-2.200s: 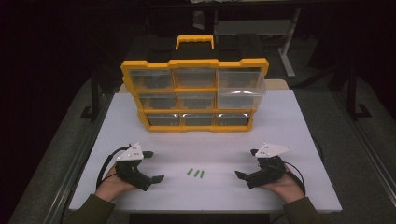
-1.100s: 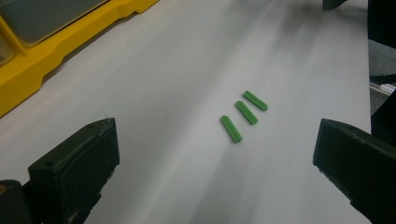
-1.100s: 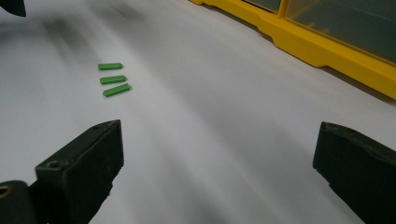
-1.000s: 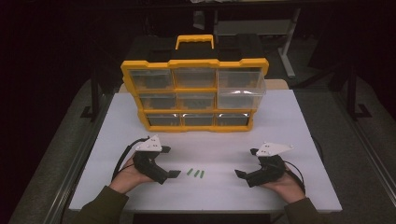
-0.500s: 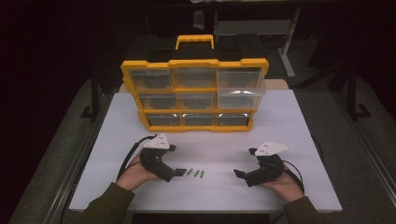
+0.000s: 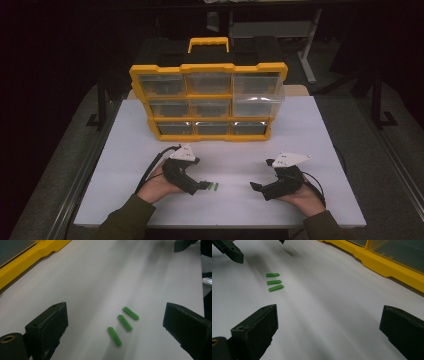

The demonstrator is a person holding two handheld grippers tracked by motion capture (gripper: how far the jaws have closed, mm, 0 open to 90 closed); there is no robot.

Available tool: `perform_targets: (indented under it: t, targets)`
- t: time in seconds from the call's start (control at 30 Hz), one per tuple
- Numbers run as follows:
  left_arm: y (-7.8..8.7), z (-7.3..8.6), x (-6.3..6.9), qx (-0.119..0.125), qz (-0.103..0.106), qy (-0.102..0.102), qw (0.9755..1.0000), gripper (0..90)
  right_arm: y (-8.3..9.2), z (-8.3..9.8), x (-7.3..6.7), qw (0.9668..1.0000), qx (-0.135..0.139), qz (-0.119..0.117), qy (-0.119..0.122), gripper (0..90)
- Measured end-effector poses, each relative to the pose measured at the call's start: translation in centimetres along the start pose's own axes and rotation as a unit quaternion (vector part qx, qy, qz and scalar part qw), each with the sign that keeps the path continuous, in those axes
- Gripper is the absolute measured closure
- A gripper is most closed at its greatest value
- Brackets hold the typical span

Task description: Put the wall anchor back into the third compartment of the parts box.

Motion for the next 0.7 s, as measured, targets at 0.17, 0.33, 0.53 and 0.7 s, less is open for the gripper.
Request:
perform_targets:
  t: [0.17, 0.33, 0.53, 0.7]
  targets:
    - [-1.0, 0.2, 0.6, -0.014, 0.005, -0.006, 0.9999, 13.3, 0.1, 0.0, 0.0, 1.0, 0.003, 0.0, 0.003, 1.0]
    - [-1.5, 0.7, 0.7, -0.022, 0.007, 0.008, 0.9997, 20.5, -0.1, 0.0, -0.1, 1.0, -0.001, -0.001, 0.002, 1.0]
    - [-1.4, 1.4, 0.3, -0.05, -0.006, 0.002, 0.9987, 37.3, -0.1, 0.0, -0.1, 1.0, -0.001, -0.002, 0.003, 1.0]
    - [-1.6, 1.6, 0.3, -0.054, -0.011, 0.012, 0.9984, 49.3, -0.1, 0.0, -0.1, 1.0, 0.0, -0.003, 0.004, 1.0]
Point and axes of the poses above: each handheld gripper's, and its own axes: y roughly backward along the jaws, z roughly out of its underside, x roughly to its right, the point moved 9 cm from there along -y, roughly forward along the jaws, and after that the axes turned 5 degrees about z, right-handed, at the moved point
